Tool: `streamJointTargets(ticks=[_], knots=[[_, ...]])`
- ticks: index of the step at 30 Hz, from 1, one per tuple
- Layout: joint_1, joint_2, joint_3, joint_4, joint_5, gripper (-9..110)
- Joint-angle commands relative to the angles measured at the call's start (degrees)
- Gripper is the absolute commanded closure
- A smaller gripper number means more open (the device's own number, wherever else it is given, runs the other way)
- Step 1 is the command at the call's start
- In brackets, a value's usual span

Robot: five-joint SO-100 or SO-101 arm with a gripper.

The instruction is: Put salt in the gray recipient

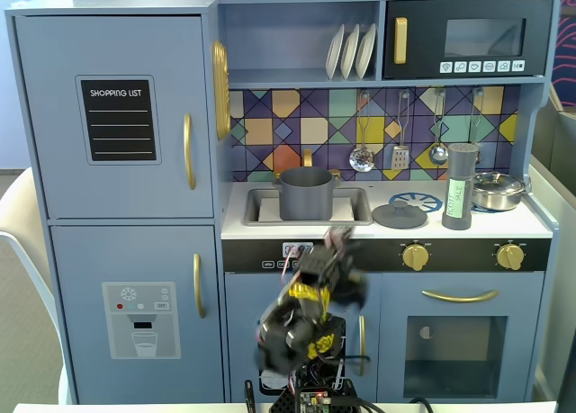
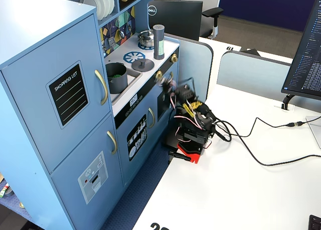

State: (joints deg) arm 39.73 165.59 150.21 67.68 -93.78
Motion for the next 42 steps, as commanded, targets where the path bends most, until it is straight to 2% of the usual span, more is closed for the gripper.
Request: streamJointTargets(ticks=[1,4,8,12,21,24,30,35,42], knots=[[13.3,-10.4,-21.1,-10.0,4.0,97],[17.2,-17.9,-29.7,-20.3,6.1,85],[18.3,-25.8,-35.6,-35.1,7.2,62],[18.5,-32.3,-37.1,-47.5,6.1,51],[16.9,-44.5,-42.5,-59.6,6.2,40],[16.0,-48.6,-45.9,-60.1,7.1,39],[15.3,-56.7,-48.6,-69.4,9.3,36],[14.9,-63.2,-51.5,-74.2,8.5,37],[13.4,-72.2,-59.5,-74.5,8.7,42]])
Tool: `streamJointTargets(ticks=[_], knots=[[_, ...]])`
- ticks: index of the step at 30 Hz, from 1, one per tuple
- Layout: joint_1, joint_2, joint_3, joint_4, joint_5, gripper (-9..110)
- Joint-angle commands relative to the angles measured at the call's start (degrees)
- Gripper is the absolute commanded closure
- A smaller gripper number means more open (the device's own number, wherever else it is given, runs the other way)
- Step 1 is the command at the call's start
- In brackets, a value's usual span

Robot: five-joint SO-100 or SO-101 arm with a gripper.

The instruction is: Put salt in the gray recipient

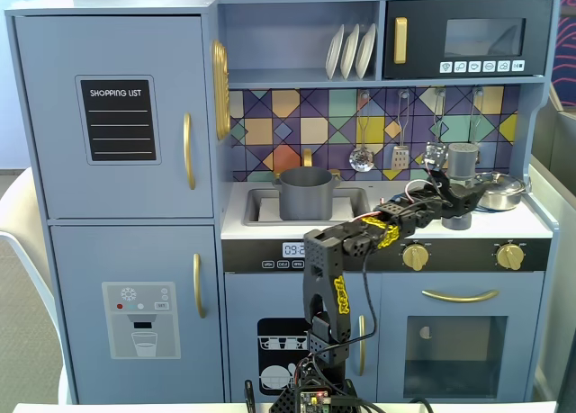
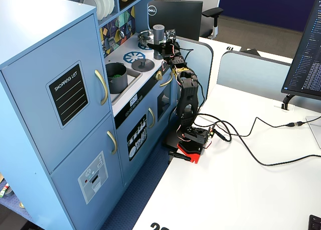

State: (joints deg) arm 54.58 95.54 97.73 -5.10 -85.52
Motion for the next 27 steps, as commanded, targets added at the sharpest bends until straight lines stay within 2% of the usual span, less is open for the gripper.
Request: streamJointTargets(ticks=[1,8,9,11,12,13,19,27], knots=[[-1.7,-3.4,-8.3,-1.8,0.2,43],[-3.3,-11.2,-17.4,-2.6,-0.2,49],[-3.5,-12.0,-18.5,-2.7,-0.4,55],[-4.0,-12.8,-20.0,-3.3,-1.1,78],[-4.4,-13.0,-20.7,-3.5,-1.2,94],[-4.7,-13.0,-21.0,-4.4,0.5,102],[-6.5,-3.7,-20.9,-3.5,13.4,102],[-18.7,19.0,-18.4,24.0,36.5,102]])
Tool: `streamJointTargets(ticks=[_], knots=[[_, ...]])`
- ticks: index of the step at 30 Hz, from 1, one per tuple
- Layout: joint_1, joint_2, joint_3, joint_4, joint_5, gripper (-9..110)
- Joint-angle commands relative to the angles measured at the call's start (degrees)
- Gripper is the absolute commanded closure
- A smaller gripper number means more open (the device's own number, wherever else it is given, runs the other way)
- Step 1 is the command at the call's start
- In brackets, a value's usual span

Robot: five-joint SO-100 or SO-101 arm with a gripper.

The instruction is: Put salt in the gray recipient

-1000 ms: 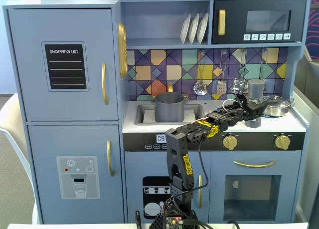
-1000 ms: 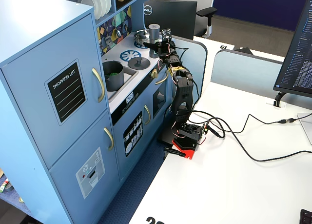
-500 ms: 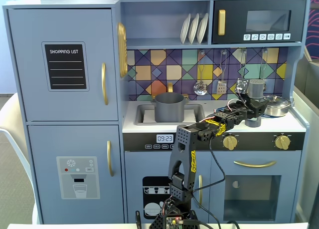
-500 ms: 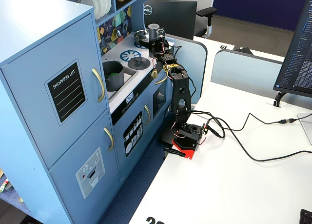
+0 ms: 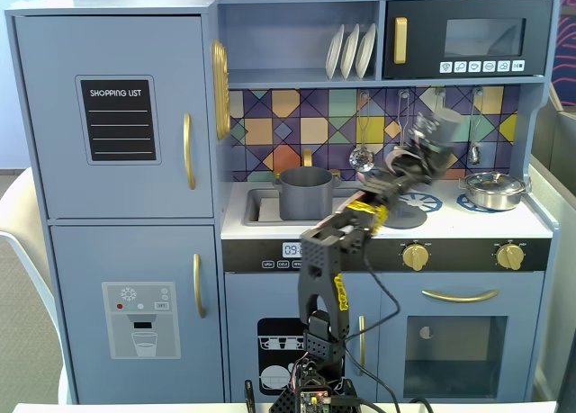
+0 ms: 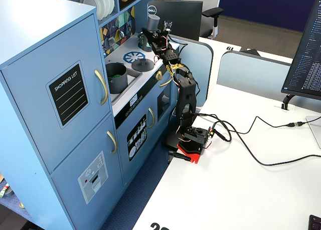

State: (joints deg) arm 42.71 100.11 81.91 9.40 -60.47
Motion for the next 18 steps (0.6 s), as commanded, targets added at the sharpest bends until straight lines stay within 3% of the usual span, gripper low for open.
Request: streamJointTargets(ticks=[1,7,18], knots=[[-9.2,16.8,-1.1,10.4,14.8,102],[-23.7,24.1,3.3,17.4,34.2,101],[-39.6,18.2,-6.1,27.7,89.7,101]])
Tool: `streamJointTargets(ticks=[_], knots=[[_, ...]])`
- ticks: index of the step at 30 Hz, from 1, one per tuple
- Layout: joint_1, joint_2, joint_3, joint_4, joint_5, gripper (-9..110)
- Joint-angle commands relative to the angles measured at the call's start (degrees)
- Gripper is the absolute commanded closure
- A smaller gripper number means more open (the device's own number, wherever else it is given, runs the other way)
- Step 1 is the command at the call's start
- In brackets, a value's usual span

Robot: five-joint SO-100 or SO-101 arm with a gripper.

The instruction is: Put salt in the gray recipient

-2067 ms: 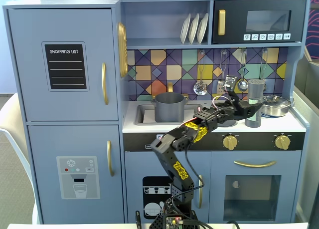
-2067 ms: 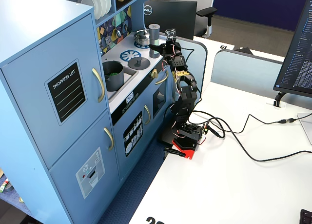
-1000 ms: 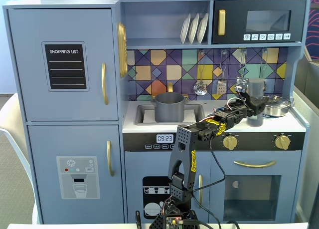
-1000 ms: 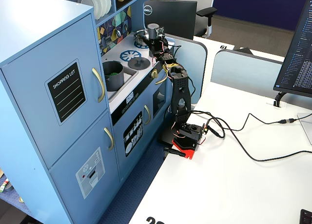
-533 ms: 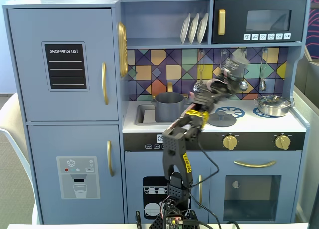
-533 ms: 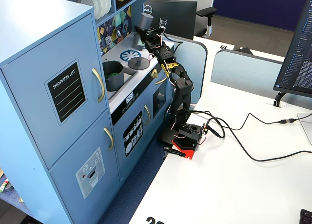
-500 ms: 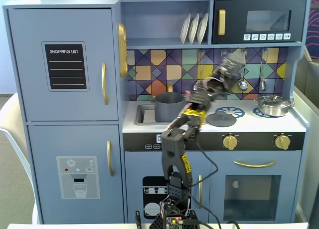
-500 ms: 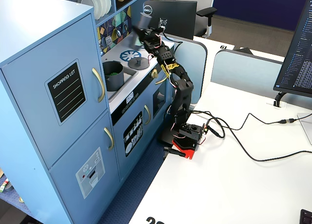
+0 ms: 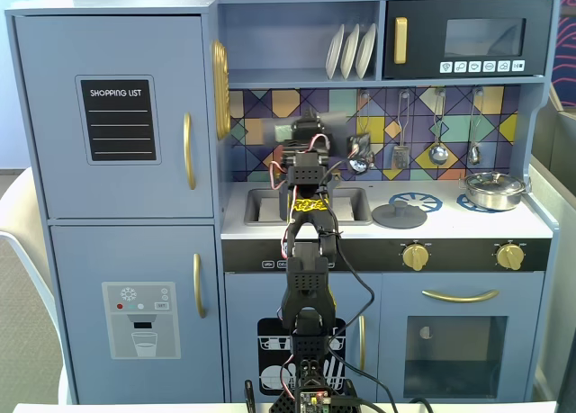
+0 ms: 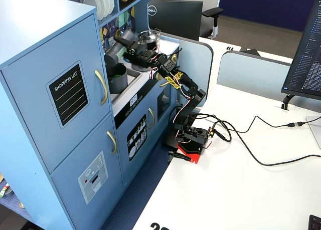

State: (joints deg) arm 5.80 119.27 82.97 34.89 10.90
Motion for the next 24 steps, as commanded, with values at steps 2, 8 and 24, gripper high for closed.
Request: streamJointTargets(ticks=[2,8,24], knots=[[-3.3,-2.9,-9.6,4.1,27.2,101],[-7.6,-5.3,-9.8,1.8,43.9,101],[-5.5,-14.5,-19.8,16.5,55.6,101]])
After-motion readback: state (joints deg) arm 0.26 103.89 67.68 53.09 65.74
